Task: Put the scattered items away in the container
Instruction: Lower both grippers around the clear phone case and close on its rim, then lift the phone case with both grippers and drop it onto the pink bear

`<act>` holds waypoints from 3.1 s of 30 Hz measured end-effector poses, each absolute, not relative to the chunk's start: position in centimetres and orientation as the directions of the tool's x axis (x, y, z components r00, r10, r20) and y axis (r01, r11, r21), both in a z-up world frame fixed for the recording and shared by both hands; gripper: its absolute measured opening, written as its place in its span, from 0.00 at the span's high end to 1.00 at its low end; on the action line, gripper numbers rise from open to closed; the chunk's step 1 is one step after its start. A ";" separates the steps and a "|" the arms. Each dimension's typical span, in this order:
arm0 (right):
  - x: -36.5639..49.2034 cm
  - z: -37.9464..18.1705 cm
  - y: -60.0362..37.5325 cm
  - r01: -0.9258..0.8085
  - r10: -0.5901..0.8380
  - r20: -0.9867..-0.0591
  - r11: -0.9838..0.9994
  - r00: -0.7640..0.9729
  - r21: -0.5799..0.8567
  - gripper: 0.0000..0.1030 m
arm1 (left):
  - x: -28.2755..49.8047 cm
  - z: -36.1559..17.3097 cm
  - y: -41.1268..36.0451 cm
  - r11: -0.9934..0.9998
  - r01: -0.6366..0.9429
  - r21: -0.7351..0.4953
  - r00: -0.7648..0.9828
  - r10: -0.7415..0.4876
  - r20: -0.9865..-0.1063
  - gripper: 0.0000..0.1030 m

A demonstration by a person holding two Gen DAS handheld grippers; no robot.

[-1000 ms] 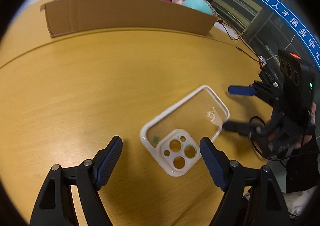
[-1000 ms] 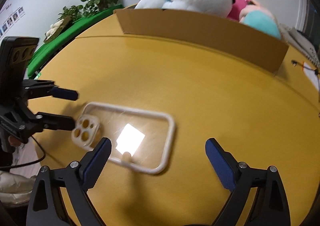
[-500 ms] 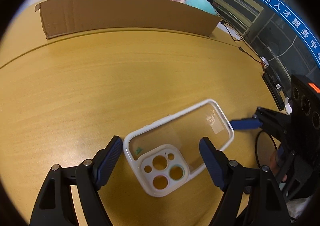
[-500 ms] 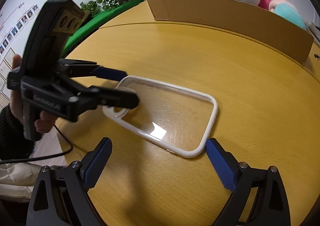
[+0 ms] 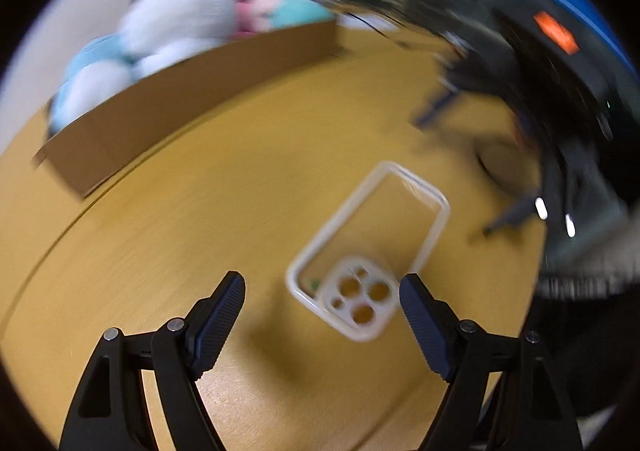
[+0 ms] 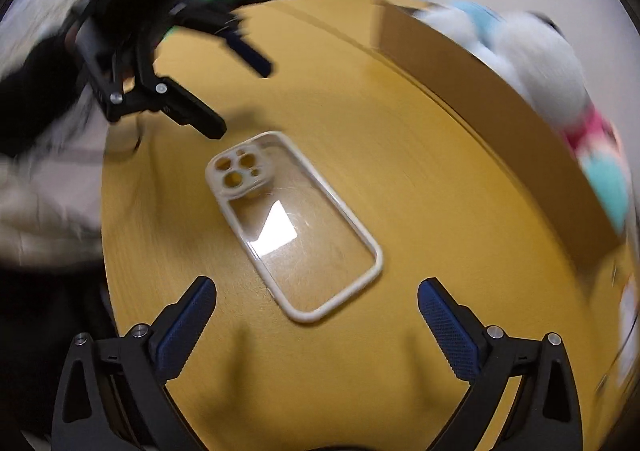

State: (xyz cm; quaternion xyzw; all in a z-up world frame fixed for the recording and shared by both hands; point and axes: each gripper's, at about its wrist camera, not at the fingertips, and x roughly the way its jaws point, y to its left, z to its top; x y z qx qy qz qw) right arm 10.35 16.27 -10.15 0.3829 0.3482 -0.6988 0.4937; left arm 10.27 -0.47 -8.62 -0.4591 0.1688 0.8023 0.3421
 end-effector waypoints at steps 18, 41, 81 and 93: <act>7.0 -13.9 13.2 0.999 -0.375 -0.927 0.049 0.014 -0.005 0.19 | 7.2 -11.9 2.0 -0.455 -0.888 -0.068 -0.153 0.430 -0.890 0.22; 2.5 -4.7 14.2 0.991 -0.435 -0.896 0.059 -0.086 -0.124 0.19 | -0.1 0.4 1.6 -0.269 -0.946 0.180 -0.280 0.404 -0.871 0.24; -36.1 -3.2 10.5 0.998 -0.276 -0.959 -0.016 -0.070 -0.068 0.20 | -36.7 1.1 0.2 -0.327 -0.940 0.094 -0.205 0.324 -0.924 0.19; -35.6 -3.9 10.1 0.991 -0.241 -0.961 -0.042 -0.135 -0.128 0.18 | -35.6 2.9 -4.3 -0.417 -0.901 0.116 -0.276 0.348 -0.896 0.19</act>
